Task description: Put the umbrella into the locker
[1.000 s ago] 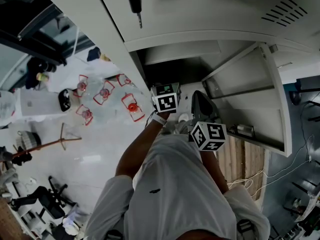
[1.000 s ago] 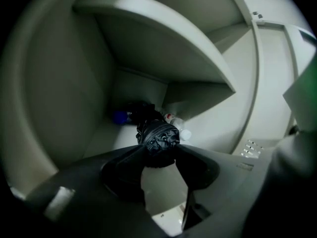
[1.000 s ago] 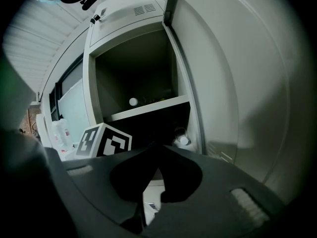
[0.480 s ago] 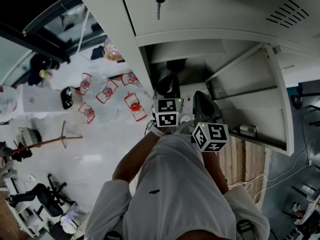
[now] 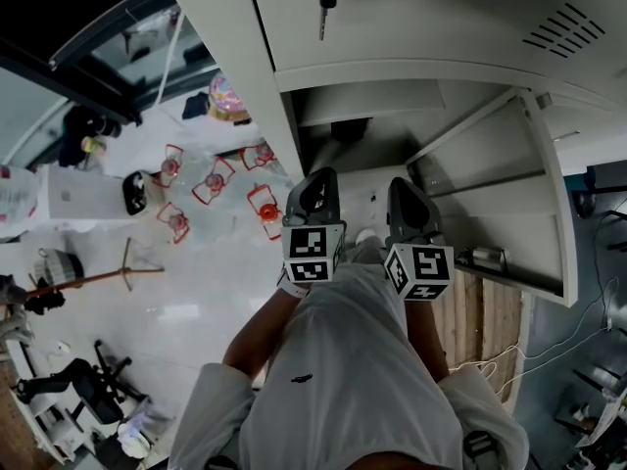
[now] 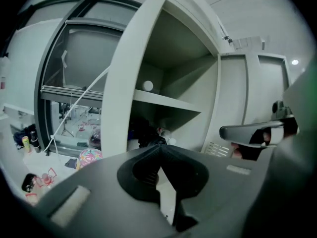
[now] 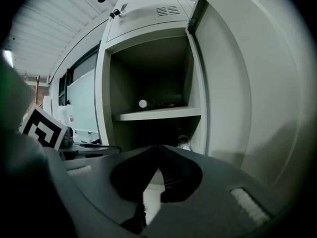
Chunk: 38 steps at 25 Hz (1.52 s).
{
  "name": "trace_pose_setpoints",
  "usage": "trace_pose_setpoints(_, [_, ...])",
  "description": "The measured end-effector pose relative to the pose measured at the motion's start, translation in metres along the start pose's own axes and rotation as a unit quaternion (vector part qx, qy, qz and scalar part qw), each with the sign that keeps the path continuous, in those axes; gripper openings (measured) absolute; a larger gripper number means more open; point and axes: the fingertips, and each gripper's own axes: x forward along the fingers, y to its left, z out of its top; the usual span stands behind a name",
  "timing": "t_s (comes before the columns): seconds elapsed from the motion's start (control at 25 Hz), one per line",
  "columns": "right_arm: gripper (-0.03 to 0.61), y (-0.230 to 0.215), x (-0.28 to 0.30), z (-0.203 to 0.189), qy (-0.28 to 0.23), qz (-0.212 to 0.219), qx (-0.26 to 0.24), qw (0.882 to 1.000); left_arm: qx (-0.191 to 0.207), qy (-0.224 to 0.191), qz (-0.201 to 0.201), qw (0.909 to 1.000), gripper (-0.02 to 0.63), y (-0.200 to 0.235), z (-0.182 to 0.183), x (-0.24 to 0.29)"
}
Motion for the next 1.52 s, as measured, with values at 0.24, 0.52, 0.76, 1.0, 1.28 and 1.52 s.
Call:
trace_pose_setpoints(0.24, [0.002, 0.004, 0.003, 0.007, -0.004, 0.013, -0.012, 1.000, -0.018, -0.015, 0.011, 0.9997, 0.017, 0.019, 0.012, -0.026])
trace_pose_setpoints(0.52, [0.002, 0.010, 0.008, 0.017, -0.011, 0.024, -0.025, 0.999, -0.027, -0.033, 0.029, 0.9987, 0.018, 0.044, 0.026, -0.056])
trace_pose_setpoints(0.76, [0.002, 0.013, 0.005, 0.023, -0.016, 0.031, -0.035, 0.999, -0.029, -0.036, 0.050, 0.9976, 0.018, 0.062, 0.027, -0.076])
trace_pose_setpoints(1.0, [0.002, 0.018, 0.003, 0.023, -0.020, 0.041, -0.034, 0.998, -0.033, -0.039, 0.053, 0.9973, 0.018, 0.065, 0.025, -0.081])
trace_pose_setpoints(1.28, [0.002, 0.016, 0.002, 0.023, -0.021, 0.040, -0.030, 0.999, -0.035, -0.044, 0.043, 0.9975, 0.018, 0.056, 0.025, -0.082])
trace_pose_setpoints(1.52, [0.002, 0.013, 0.002, 0.022, -0.017, 0.037, -0.027, 0.999, -0.029, -0.041, 0.041, 0.9979, 0.018, 0.053, 0.022, -0.082])
